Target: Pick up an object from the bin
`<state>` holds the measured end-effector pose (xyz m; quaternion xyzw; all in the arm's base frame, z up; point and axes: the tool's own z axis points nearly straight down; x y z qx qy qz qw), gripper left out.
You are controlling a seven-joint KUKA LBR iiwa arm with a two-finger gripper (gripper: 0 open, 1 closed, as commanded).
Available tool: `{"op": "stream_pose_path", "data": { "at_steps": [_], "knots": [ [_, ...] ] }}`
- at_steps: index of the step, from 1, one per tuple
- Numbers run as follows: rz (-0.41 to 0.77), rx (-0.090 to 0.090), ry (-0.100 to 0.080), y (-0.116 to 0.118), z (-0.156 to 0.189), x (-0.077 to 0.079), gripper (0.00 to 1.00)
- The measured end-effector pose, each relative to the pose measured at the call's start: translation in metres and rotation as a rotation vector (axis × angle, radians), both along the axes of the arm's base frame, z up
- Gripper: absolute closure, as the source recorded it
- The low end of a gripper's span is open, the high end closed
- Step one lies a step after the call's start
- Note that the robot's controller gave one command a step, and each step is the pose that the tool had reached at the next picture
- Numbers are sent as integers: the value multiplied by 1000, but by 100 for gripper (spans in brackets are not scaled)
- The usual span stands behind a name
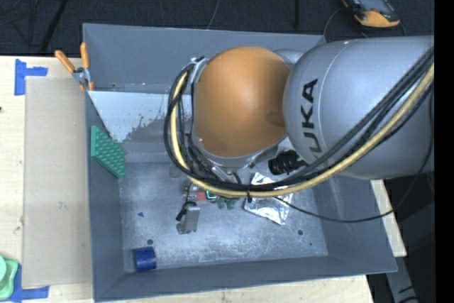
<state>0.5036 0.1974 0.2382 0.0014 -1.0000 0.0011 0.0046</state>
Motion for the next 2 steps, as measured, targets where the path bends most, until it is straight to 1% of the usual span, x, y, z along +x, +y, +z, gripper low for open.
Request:
{"op": "stream_pose_path", "data": {
  "at_steps": [1, 2],
  "knots": [
    [40, 1, -3, 41, -37, -6, 0],
    [178, 2, -10, 43, -157, -31, 0]
  ]
}}
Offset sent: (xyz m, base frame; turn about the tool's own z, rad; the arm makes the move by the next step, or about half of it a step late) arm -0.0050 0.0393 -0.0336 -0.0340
